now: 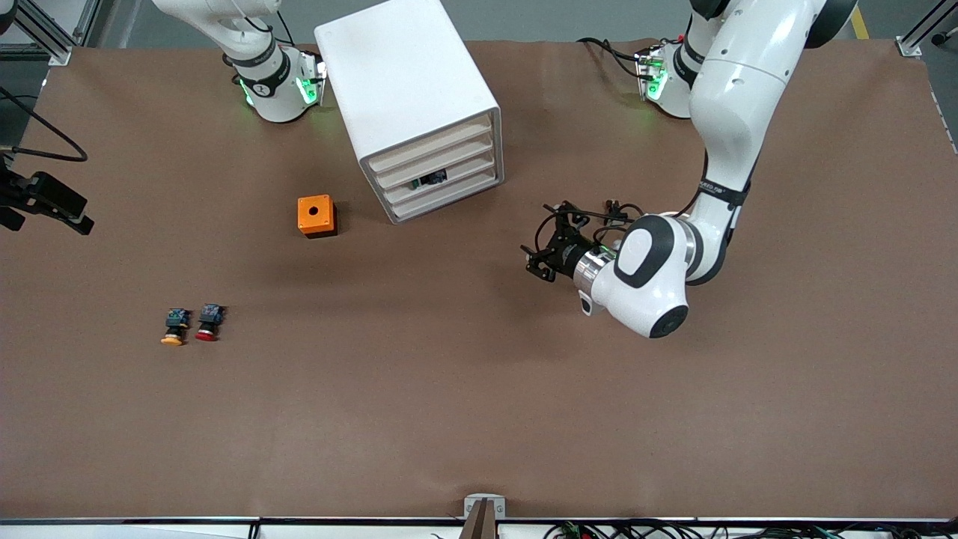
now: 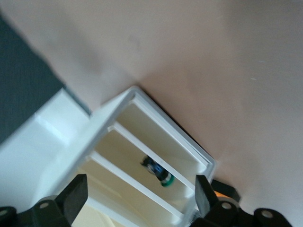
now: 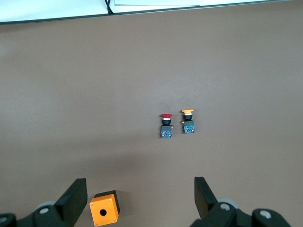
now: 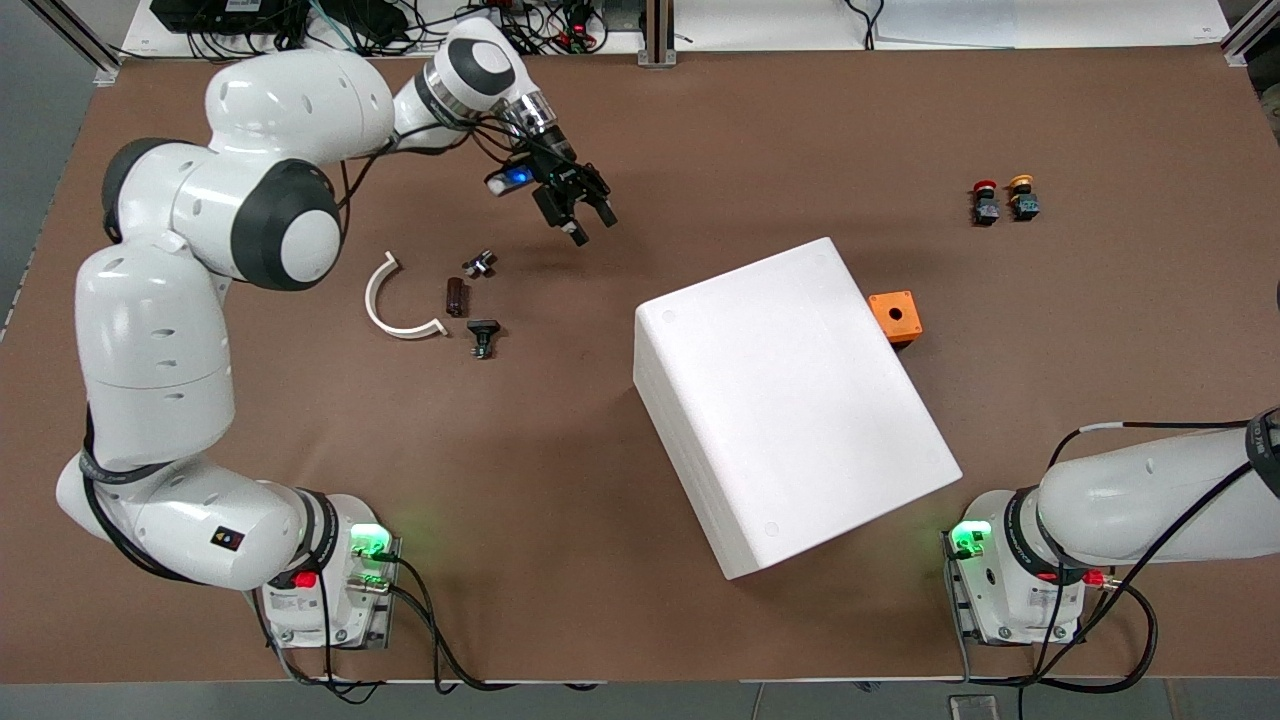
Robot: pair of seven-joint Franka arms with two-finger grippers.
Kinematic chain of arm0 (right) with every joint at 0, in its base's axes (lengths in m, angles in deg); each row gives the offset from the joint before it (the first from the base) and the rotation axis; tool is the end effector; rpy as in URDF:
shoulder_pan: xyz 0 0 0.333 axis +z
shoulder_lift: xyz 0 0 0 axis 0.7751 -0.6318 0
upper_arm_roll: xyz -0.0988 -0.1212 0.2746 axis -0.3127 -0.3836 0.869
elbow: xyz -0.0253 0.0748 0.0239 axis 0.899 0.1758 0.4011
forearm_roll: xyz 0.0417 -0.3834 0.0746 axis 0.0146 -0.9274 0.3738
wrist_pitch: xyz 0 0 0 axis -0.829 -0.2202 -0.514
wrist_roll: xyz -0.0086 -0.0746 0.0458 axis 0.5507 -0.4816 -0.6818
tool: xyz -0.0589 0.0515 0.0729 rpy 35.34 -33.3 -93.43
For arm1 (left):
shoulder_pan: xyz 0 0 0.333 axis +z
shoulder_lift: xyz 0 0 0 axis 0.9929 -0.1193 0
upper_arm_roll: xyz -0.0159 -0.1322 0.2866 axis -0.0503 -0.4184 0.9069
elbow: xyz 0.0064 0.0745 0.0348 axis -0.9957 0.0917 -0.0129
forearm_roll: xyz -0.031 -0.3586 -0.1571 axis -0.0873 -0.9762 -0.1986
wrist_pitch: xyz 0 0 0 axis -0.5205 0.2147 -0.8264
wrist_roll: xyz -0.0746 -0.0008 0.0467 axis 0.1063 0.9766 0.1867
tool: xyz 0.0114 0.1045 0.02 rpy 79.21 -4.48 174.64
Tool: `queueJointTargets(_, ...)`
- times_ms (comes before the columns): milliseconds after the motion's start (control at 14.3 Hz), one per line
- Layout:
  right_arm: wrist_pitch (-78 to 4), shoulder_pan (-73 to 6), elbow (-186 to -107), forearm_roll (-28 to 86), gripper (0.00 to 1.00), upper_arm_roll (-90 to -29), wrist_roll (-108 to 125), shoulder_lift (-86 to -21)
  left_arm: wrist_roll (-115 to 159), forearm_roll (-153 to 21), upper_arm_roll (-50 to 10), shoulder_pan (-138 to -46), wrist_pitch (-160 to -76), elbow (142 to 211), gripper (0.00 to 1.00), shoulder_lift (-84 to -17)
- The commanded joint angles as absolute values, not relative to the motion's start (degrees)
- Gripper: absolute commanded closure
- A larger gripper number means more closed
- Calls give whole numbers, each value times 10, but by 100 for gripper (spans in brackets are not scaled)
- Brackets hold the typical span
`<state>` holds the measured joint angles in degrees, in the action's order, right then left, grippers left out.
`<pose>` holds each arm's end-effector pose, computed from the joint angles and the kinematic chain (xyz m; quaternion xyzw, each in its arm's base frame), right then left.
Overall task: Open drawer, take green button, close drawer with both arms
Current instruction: 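Reach the left gripper to the white cabinet's drawer front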
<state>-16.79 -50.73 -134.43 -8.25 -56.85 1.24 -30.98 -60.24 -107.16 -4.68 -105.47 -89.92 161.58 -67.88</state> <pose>0.5709 -0.0261 0.6455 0.9973 -0.0404 0.0609 0.0028 0.5588 -0.3504 0.2328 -0.6486 -0.5563 0.5189 0.0238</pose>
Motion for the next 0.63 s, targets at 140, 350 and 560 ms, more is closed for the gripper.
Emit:
queueJointTargets(140,-164,-513,-1347,-79,0,-567,13,-306,-800,-1142,-65,-1054,-886,1591,0,-754)
queueJointTargets(350,-164,-513,-1347,-79,0,-567,13,-306,-867,-1156,-85,-1059,-886,1592,0,-776)
queueJointTargets(560,-164,-513,-1347,-79,0,-567,13,-307,-914,-1156,-112,-1064,-868,1593,0,-798)
